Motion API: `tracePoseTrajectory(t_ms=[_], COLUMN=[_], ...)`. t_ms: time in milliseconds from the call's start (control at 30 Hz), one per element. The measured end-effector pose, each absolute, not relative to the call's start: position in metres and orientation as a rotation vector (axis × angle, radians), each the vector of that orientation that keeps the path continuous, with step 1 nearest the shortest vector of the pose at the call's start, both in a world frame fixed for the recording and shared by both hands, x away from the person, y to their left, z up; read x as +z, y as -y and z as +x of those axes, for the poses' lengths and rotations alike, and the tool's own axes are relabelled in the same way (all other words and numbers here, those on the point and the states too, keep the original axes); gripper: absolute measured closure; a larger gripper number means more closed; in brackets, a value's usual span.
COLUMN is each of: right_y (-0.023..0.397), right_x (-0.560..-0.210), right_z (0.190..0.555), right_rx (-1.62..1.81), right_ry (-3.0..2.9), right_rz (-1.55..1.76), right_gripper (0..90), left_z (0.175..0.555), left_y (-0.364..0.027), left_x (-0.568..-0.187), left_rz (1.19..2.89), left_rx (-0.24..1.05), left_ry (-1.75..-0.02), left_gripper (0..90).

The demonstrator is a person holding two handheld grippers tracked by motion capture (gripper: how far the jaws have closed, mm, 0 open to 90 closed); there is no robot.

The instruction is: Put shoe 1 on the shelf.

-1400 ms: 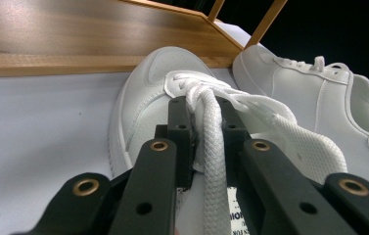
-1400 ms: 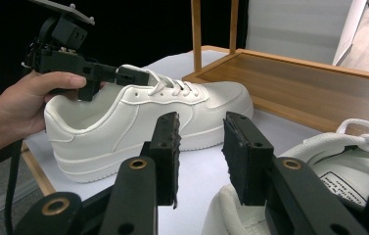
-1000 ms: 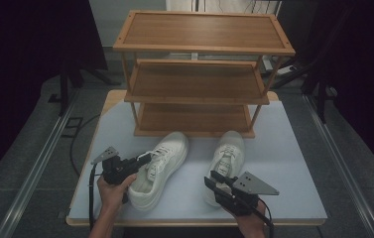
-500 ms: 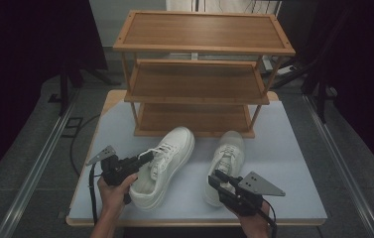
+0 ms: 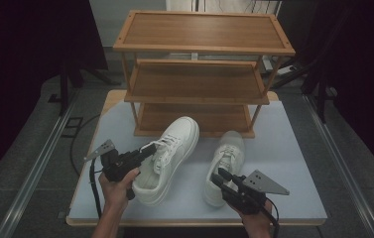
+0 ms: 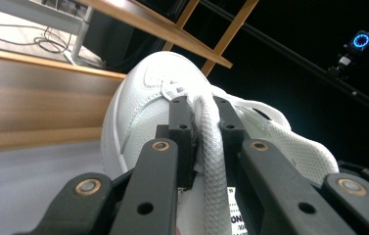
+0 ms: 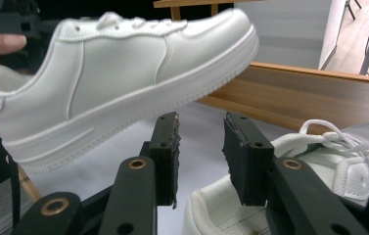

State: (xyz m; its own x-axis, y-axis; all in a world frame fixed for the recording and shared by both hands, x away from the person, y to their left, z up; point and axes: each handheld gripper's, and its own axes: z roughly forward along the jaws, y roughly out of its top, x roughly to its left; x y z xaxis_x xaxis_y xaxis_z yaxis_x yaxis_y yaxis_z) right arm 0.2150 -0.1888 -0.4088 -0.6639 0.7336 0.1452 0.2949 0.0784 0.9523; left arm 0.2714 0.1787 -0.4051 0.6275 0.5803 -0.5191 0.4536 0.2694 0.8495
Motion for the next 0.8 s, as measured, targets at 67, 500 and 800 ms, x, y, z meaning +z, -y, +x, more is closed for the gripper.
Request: tracePoseTrajectory(t_ms=[67,500,800], right_y=[0.188,0.189,0.191], right_x=[-0.409,-0.409,-0.408], right_z=[0.215,0.215,0.216], right_rx=[1.612,1.61,1.616], right_ry=[-1.995,-1.996,-1.977], right_rz=[1.017,1.015,1.035], right_gripper=[65.7,65.4,65.5], left_z=[0.273,0.279,0.281], left_y=[-0.179,-0.17,-0.164], left_x=[-0.4,-0.384,-0.364], left_rz=[1.333,1.307,1.291], left_rx=[0.105,0.091,0.1], left_ry=[-0.963,-0.929,-0.9], left_gripper=[82.3,82.3,82.3])
